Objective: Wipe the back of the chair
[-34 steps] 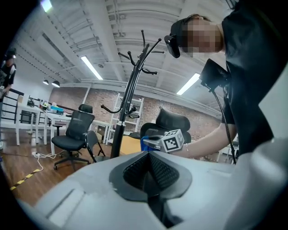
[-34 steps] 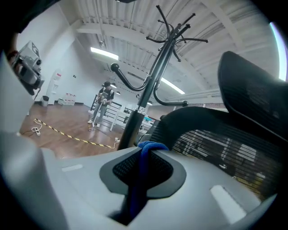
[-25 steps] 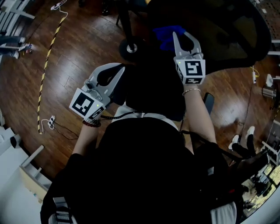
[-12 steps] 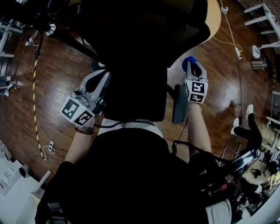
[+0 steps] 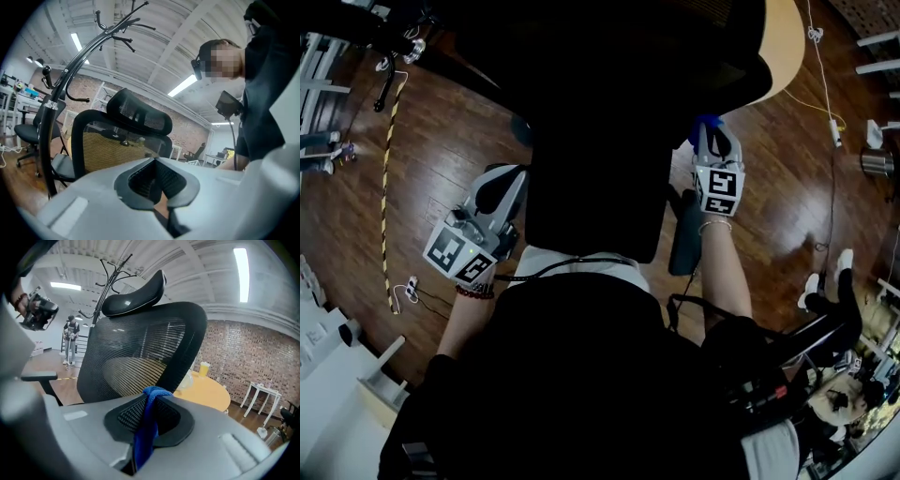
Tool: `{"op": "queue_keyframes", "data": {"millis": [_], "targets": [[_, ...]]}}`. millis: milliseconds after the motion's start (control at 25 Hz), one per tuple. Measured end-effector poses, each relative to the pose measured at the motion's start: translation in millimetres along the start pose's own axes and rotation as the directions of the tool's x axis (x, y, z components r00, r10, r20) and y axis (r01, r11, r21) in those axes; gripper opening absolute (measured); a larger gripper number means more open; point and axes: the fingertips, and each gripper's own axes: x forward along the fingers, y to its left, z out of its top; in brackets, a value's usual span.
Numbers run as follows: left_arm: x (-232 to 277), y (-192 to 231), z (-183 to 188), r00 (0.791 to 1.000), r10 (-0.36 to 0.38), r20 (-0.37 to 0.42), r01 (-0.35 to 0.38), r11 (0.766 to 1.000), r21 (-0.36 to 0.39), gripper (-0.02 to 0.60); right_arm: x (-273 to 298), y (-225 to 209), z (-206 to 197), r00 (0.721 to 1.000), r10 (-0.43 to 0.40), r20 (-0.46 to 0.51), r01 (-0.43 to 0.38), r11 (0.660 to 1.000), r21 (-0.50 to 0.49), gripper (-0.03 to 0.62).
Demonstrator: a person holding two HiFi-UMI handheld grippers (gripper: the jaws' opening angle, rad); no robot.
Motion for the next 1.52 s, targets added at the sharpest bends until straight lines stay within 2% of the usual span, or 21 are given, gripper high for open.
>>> {"op": "queue_keyframes", "data": {"millis": [80, 160, 240, 360, 560, 680, 800, 960, 1160, 1520], "targets": [[8, 0, -25, 0.998, -0.023, -0.055, 0.027, 0.997, 0.072, 0.005, 1, 6, 3, 0.999, 0.032, 0.008, -0.032, 0.999, -0.025, 0.034], [22, 7, -57, 0.992, -0.027, -0.124, 0.04, 0.994, 0.104, 0.005, 3, 13, 8, 0.999, 0.054, -0.001, -0.054, 0.997, -0.059, 0.034], [36, 16, -77, 0.99, -0.019, -0.141, 0.029, 0.997, 0.074, 0.005, 8, 24, 13, 0.997, 0.076, -0.012, -0.077, 0.992, -0.095, 0.034], [46, 20, -83, 0.993, -0.02, -0.12, 0.024, 0.999, 0.039, 0.005, 20, 46, 24, 0.995, 0.101, -0.028, -0.104, 0.986, -0.131, 0.034], [38, 23, -87, 0.99, -0.065, -0.121, 0.069, 0.997, 0.027, 0.005, 49, 86, 39, 0.991, 0.131, -0.009, -0.131, 0.987, -0.093, 0.034], [26, 17, -107, 0.979, -0.118, -0.166, 0.124, 0.992, 0.023, 0.005, 62, 114, 51, 0.99, 0.142, 0.012, -0.14, 0.987, -0.081, 0.034], [16, 17, -121, 0.971, -0.151, -0.188, 0.155, 0.988, 0.007, 0.005, 79, 147, 63, 0.985, 0.174, 0.019, -0.171, 0.981, -0.093, 0.034], [-6, 26, -116, 0.967, -0.18, -0.182, 0.182, 0.983, -0.003, 0.005, 98, 200, 81, 0.974, 0.224, 0.019, -0.22, 0.967, -0.131, 0.034], [-41, 71, -108, 0.976, -0.135, -0.171, 0.142, 0.989, 0.028, 0.005, 126, 264, 103, 0.964, 0.262, 0.043, -0.253, 0.956, -0.151, 0.034], [-93, 126, -101, 0.989, -0.056, -0.14, 0.057, 0.998, 0.006, 0.005, 169, 375, 138, 0.926, 0.369, 0.074, -0.349, 0.915, -0.201, 0.034]]}}
